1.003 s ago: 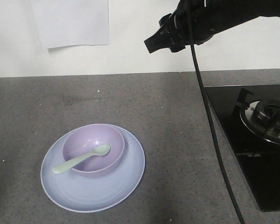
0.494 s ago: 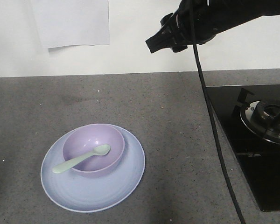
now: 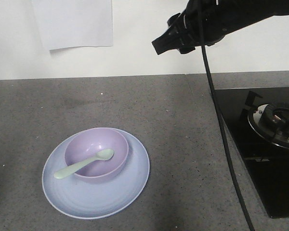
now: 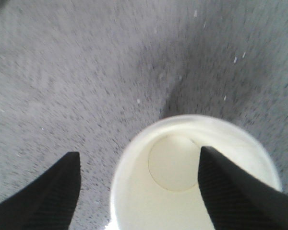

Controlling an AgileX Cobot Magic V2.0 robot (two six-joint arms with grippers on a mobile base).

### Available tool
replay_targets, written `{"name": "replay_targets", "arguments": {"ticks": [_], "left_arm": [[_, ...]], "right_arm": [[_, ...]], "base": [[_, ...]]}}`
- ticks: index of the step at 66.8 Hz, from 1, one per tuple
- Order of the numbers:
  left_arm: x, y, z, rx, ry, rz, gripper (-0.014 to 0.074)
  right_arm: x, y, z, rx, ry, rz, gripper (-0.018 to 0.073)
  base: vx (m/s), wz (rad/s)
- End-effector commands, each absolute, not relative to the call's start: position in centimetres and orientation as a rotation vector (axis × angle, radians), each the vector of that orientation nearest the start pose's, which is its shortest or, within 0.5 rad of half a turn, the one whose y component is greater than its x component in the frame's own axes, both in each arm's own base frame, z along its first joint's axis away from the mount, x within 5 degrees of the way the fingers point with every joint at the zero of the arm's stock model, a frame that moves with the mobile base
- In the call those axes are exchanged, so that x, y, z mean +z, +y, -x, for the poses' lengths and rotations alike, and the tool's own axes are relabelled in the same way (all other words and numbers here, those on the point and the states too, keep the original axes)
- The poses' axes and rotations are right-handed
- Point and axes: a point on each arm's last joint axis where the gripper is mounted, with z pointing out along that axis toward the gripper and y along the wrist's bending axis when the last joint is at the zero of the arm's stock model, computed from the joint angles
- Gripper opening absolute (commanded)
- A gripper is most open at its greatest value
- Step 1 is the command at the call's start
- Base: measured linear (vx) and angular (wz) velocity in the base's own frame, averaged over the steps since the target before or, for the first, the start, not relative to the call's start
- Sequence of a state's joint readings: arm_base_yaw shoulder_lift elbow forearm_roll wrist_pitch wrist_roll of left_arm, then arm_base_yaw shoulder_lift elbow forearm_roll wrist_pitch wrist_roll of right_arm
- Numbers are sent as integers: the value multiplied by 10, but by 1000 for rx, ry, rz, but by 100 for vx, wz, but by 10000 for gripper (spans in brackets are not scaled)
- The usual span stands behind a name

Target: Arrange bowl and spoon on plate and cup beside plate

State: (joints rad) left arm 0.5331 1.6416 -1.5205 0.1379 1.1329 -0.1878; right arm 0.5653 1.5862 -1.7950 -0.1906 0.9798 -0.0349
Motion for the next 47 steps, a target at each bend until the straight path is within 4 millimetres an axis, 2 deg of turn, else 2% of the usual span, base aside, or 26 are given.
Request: {"name": "replay_targets", "arguments": {"ticks": [1, 31, 38, 47], "left_arm": [[345, 184, -292, 275, 2502, 905, 502], [330, 189, -304, 239, 2511, 914, 492], [327, 190, -305, 231, 2519, 919, 443], [325, 190, -306, 225, 2529, 924, 325]], "right_arm": [[470, 166, -290, 63, 2003, 665, 346], [470, 166, -290, 62, 2007, 666, 346], [470, 166, -290, 62, 2007, 666, 346], [470, 166, -290, 61, 2007, 666, 346]], "base": [[0, 0], [0, 0], [0, 0], [0, 0]]}}
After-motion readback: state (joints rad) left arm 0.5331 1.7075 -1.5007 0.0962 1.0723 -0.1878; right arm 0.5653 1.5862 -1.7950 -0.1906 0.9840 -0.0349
